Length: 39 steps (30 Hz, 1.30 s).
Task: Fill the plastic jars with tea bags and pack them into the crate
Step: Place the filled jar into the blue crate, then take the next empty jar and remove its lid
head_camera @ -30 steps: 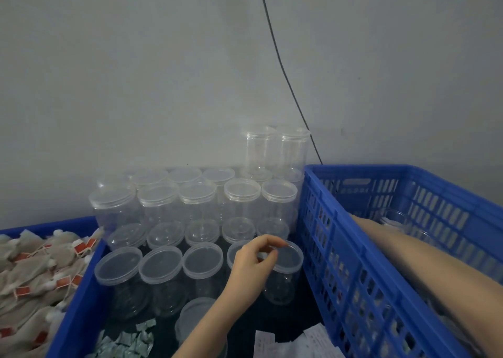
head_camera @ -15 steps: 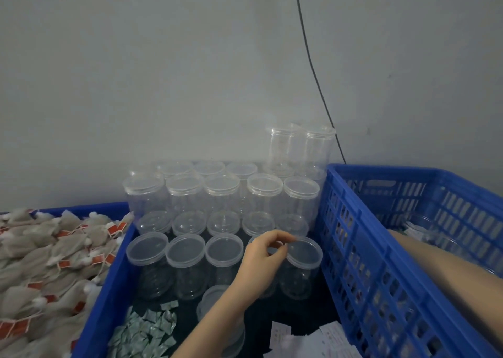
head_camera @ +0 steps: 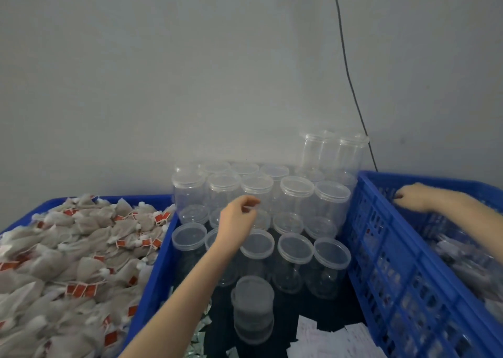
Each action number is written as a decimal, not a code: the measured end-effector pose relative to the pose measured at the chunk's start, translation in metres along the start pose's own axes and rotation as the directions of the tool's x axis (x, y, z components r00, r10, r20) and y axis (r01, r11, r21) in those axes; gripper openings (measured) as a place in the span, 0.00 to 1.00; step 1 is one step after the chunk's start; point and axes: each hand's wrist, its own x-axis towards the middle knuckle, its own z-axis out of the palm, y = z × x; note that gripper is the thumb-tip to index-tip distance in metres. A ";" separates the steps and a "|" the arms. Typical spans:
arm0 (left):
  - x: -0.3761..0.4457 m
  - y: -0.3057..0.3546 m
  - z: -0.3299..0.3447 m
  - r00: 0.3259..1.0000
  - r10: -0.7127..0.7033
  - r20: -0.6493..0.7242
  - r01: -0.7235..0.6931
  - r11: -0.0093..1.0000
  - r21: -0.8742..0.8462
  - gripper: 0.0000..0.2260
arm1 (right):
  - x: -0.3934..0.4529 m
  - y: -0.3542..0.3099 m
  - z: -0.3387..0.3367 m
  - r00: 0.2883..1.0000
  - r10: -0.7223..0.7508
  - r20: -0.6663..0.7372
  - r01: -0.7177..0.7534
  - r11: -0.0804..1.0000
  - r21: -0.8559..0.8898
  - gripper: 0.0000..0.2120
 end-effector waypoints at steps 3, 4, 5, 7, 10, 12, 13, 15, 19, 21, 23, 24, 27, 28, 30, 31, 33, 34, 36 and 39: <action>0.007 -0.011 -0.030 0.996 0.010 -0.084 -0.002 0.996 0.092 0.13 | -0.029 0.002 -0.027 0.997 0.032 -0.070 -0.039 0.994 -0.102 0.16; 0.008 -0.016 -0.039 0.994 0.018 -0.104 -0.003 0.990 0.139 0.14 | -0.042 -0.001 -0.032 0.995 0.043 -0.094 -0.054 0.991 -0.119 0.15; 0.009 -0.022 -0.049 0.992 0.020 -0.126 0.004 0.983 0.184 0.15 | -0.055 -0.007 -0.036 0.991 0.049 -0.123 -0.064 0.990 -0.123 0.15; 0.009 -0.036 -0.067 0.986 0.001 -0.167 0.045 0.962 0.269 0.17 | -0.078 -0.024 -0.044 0.976 -0.003 -0.218 -0.023 0.993 -0.117 0.15; 0.006 -0.059 -0.088 0.989 -0.088 -0.120 0.137 0.860 0.492 0.22 | -0.118 -0.062 -0.047 0.958 -0.199 -0.205 0.198 0.980 -0.024 0.17; -0.001 -0.074 -0.095 0.987 -0.157 -0.031 0.143 0.783 0.606 0.25 | -0.143 -0.090 -0.044 0.926 -0.361 -0.110 0.370 0.926 0.077 0.18; -0.005 -0.082 -0.096 0.986 -0.168 0.019 0.113 0.741 0.662 0.27 | -0.154 -0.104 -0.042 0.898 -0.434 -0.069 0.439 0.890 0.120 0.19; -0.013 -0.095 -0.095 0.979 -0.167 0.117 0.009 0.611 0.791 0.30 | -0.172 -0.130 -0.035 0.835 -0.551 -0.014 0.545 0.822 0.162 0.20; -0.024 -0.115 -0.090 0.952 -0.216 0.219 -0.120 0.397 0.910 0.33 | -0.189 -0.175 -0.012 0.739 -0.673 0.028 0.661 0.734 0.157 0.20; -0.027 -0.118 -0.089 0.957 -0.197 0.215 -0.138 0.346 0.928 0.33 | -0.192 -0.193 0.002 0.713 -0.699 0.051 0.686 0.711 0.157 0.20; -0.030 -0.119 -0.088 0.971 -0.136 0.196 -0.147 0.310 0.939 0.32 | -0.192 -0.207 0.016 0.697 -0.714 0.070 0.700 0.698 0.152 0.20; -0.031 -0.119 -0.088 0.978 -0.101 0.182 -0.145 0.296 0.944 0.31 | -0.191 -0.214 0.022 0.694 -0.716 0.074 0.702 0.696 0.148 0.19; -0.032 -0.121 -0.087 0.989 -0.036 0.146 -0.129 0.290 0.948 0.30 | -0.188 -0.229 0.039 0.687 -0.725 0.057 0.711 0.686 0.155 0.18; -0.032 -0.123 -0.086 0.990 -0.037 0.136 -0.119 0.303 0.945 0.30 | -0.187 -0.233 0.044 0.683 -0.729 0.051 0.714 0.680 0.167 0.18; -0.031 -0.126 -0.085 0.990 -0.079 0.119 -0.084 0.349 0.933 0.32 | -0.186 -0.240 0.054 0.671 -0.741 0.044 0.720 0.664 0.204 0.19; -0.031 -0.128 -0.084 0.987 -0.110 0.114 -0.066 0.369 0.927 0.33 | -0.186 -0.242 0.059 0.664 -0.746 0.042 0.722 0.655 0.224 0.20; -0.029 -0.132 -0.083 0.983 -0.146 0.111 -0.047 0.385 0.922 0.34 | -0.185 -0.246 0.068 0.658 -0.752 0.036 0.721 0.643 0.259 0.19; -0.029 -0.133 -0.083 0.983 -0.146 0.110 -0.045 0.391 0.919 0.34 | -0.185 -0.248 0.071 0.658 -0.753 0.032 0.719 0.639 0.273 0.19; -0.029 -0.135 -0.084 0.987 -0.122 0.103 -0.044 0.411 0.910 0.32 | -0.184 -0.250 0.078 0.663 -0.749 0.017 0.711 0.637 0.298 0.17; -0.028 -0.131 -0.085 0.992 -0.100 0.078 -0.023 0.462 0.886 0.32 | -0.183 -0.251 0.088 0.674 -0.739 -0.008 0.699 0.633 0.333 0.14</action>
